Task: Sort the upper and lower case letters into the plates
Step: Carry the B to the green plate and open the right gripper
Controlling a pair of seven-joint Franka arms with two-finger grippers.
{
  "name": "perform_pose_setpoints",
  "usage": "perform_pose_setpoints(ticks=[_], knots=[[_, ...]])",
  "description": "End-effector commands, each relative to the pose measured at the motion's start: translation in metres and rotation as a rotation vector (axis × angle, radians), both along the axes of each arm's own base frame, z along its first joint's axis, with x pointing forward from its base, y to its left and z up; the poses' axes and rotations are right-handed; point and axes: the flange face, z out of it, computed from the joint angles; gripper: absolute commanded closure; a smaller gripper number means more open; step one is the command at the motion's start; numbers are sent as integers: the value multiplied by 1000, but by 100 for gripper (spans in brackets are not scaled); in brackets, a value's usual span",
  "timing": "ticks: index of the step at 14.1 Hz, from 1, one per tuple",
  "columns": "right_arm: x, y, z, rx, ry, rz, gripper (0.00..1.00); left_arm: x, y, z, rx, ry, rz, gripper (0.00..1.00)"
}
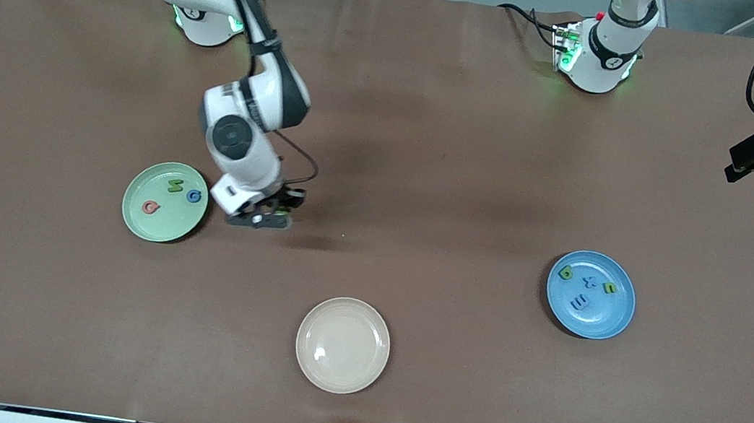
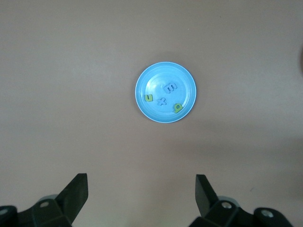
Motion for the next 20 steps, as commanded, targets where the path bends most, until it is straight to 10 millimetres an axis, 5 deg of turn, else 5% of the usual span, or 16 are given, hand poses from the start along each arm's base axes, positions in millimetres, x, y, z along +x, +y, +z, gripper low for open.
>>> perform_pose_setpoints(ticks=[1,5,8,15,16,17,18,20], knots=[[16,-74,15,16,38,64,100,-2,2,0,-12,1,-8,0],[27,-160,2,28,68,83,100,-2,1,1,-11,-2,-10,0],[33,-205,-7,31,63,77,100,-5,2,4,-9,-6,-10,0],[33,-230,-50,18,73,40,94,-3,1,3,-10,-9,-12,0],[33,-230,-50,18,75,39,78,-3,3,5,-10,-12,-9,0],[32,-230,-50,18,81,37,27,-2,2,3,-12,-10,-10,0],[33,-230,-48,19,81,39,0,0,3,4,-12,-22,-9,0],[35,-231,-38,24,99,37,0,7,8,-1,-15,-35,-1,0]])
